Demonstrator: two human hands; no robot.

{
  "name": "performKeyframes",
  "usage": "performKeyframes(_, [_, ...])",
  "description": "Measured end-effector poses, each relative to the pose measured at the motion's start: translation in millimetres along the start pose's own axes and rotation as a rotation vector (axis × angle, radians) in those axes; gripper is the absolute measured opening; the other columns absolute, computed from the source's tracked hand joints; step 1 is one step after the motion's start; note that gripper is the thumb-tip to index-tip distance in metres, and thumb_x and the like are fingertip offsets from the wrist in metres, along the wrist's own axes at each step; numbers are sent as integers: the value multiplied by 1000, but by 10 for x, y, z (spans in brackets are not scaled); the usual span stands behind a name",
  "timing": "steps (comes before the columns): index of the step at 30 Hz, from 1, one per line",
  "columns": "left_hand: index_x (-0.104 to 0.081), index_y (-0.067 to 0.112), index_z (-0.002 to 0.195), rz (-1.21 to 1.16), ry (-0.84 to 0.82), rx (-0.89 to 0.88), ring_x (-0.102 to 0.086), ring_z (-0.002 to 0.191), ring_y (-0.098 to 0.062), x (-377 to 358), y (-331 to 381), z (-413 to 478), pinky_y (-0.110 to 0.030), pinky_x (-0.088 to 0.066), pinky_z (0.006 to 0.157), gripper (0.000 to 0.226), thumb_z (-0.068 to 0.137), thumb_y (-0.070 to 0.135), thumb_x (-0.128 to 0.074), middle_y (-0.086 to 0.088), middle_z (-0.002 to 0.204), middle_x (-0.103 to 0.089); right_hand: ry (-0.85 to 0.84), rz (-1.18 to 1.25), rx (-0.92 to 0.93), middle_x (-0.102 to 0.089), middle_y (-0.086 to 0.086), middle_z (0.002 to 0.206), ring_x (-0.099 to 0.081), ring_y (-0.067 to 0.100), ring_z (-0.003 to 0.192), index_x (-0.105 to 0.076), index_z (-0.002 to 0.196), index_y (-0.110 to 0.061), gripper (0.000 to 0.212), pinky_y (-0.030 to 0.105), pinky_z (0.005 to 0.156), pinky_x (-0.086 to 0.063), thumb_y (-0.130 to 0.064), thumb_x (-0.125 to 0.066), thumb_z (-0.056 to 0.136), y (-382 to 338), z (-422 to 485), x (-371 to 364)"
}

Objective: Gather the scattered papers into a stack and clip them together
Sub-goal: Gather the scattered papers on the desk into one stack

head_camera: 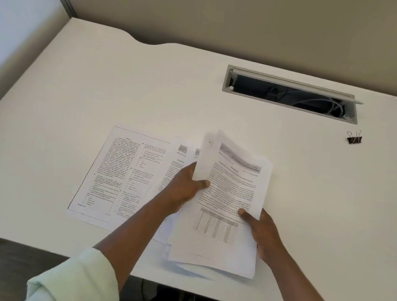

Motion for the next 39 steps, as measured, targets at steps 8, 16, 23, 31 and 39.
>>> performKeyframes(8, [-58,0,137,-197,-350,-129,-69,119,-35,-290,454,-368,-50,-56,101,47,91,-8,-66,-15,129,-72,62,243,175,-67,-2,133,-60,25,120,-58,139,-21,80,45,100,-48,-73,-68,80,-271,-48,29])
performKeyframes(16, [-64,4,130,-390,-236,-43,-71,110,-32,-61,464,-126,-43,-61,93,38,93,-8,-62,-19,129,-72,-84,456,44,-74,11,126,-73,26,112,-71,128,-12,33,38,85,-62,-18,-53,101,-475,-132,249])
performKeyframes(23, [-57,10,134,741,361,-76,-60,120,-29,416,220,423,-44,-51,101,62,90,51,-71,-11,132,-59,69,202,36,-73,9,128,-70,30,118,-65,133,-13,37,39,90,-61,-11,-64,96,-168,-56,398])
performKeyframes(31, [-43,2,135,987,537,70,-44,133,-35,580,268,943,-44,-45,103,100,68,63,-85,-17,142,-44,244,30,2,-76,1,117,-72,24,106,-69,122,-20,28,40,87,-57,-10,-68,96,15,-21,274])
performKeyframes(39, [-50,7,134,943,559,126,-46,134,-34,650,283,1133,-45,-39,109,87,71,54,-88,-14,141,-49,302,-102,-5,-75,-4,109,-72,16,97,-68,120,-22,25,32,78,-54,-14,-68,97,12,6,200])
Point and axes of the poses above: each hand's wrist, its own z-axis towards the middle knuckle, its own x-axis out of the back of the hand, y = z × x, the point moved 1 cm from there along z, towards the middle knuckle
